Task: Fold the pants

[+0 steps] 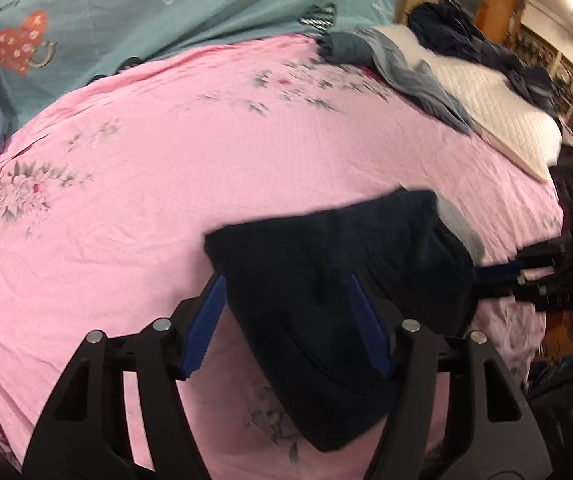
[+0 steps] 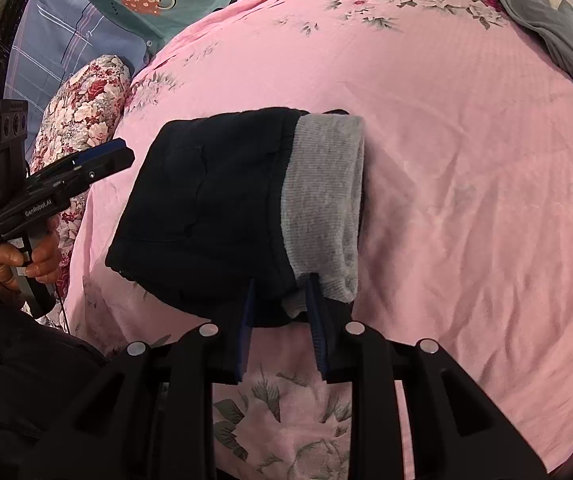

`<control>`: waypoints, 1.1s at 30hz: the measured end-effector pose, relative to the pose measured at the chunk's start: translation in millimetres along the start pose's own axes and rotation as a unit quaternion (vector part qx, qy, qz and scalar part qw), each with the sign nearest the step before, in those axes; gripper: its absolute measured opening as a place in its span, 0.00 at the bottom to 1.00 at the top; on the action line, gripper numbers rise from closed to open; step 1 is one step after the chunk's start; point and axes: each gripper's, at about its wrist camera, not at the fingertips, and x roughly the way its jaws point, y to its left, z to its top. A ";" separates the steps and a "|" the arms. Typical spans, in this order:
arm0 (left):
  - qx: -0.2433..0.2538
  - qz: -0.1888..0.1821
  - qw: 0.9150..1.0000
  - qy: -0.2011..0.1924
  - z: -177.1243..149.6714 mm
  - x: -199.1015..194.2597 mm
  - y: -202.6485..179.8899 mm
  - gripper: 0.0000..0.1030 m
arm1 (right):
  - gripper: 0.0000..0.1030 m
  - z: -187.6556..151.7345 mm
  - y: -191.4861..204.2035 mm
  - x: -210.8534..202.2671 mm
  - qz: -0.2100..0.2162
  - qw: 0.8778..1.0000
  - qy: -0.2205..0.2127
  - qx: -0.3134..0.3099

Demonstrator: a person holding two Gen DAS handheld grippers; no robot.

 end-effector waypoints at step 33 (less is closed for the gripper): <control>-0.098 -0.008 0.995 0.034 -72.8 21.5 17.3 0.76 | 0.60 148.8 124.6 152.3 -0.054 0.991 0.053 -0.112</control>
